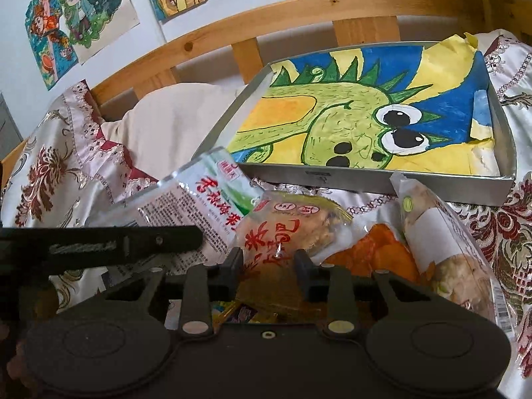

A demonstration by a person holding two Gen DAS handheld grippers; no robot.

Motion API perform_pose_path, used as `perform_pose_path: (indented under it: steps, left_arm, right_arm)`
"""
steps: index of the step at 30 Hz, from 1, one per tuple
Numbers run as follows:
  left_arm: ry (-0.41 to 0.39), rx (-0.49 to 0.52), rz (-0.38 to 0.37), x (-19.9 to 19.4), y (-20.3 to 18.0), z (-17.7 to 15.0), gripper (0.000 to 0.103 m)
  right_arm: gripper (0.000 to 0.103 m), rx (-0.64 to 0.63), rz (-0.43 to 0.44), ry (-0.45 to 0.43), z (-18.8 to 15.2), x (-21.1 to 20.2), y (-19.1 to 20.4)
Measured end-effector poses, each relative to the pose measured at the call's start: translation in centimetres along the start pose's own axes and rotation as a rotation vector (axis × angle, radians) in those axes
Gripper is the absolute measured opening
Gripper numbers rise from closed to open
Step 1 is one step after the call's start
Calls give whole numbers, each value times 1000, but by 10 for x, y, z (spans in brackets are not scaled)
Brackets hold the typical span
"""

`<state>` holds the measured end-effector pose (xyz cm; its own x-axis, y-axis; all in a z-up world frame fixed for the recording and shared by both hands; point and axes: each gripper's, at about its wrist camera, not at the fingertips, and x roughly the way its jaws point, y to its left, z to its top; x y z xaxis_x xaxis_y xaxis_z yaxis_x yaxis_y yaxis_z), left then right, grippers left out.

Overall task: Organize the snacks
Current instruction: 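Lift the clear bag with the right tool while the left tool grasps and lifts the white packet, then lower both held snacks into the dinosaur tray and open both tools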

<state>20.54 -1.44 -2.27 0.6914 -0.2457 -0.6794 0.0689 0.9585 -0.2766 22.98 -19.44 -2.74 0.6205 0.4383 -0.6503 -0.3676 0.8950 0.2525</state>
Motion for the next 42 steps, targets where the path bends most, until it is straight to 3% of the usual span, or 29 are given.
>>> perform_pose_path:
  steps: [6, 11, 16, 22, 27, 33, 42]
  left_arm:
    - [-43, 25, 41, -7, -9, -6, 7]
    - [-73, 89, 82, -19, -18, -7, 4]
    - [-104, 71, 98, -34, -18, -6, 4]
    - [-161, 57, 99, -39, -28, 16, 5]
    - [-161, 28, 56, -21, -42, 50, 5]
    - [-171, 33, 39, 8, -66, 86, 5]
    - [-148, -44, -37, 58, -85, 98, 5]
  right_arm:
    - [30, -64, -3, -23, -2, -4, 8]
    - [25, -208, -36, -84, -7, -13, 24]
    - [25, -319, -66, -149, -7, -25, 36]
    - [25, -362, -128, -266, 9, -42, 31]
    - [25, -341, -191, -330, 32, -42, 2]
    - [25, -217, -241, -351, 57, -36, -41]
    - [25, -70, -233, -281, 64, -15, -83]
